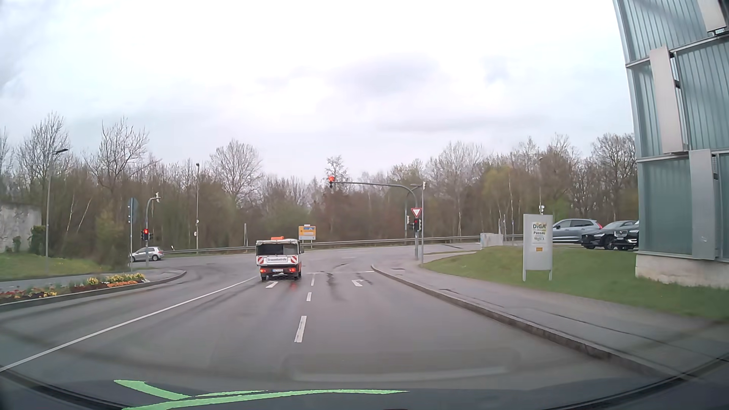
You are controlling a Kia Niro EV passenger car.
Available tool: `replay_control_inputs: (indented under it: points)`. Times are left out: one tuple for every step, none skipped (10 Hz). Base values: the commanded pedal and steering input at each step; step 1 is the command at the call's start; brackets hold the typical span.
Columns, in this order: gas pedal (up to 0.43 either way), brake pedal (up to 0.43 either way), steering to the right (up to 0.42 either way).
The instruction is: Follow the waypoints while adhering to traffic rules and regulations
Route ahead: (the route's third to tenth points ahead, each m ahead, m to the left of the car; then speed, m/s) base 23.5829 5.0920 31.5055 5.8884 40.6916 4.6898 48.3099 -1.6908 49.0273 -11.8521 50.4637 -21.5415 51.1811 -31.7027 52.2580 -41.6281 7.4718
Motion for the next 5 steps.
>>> replay_control_inputs:
  points:
    - [0.000, 0.012, -0.001]
    - [0.000, 0.000, -0.002]
    - [0.000, 0.006, -0.004]
    - [0.000, 0.055, -0.004]
    - [0.000, 0.104, -0.004]
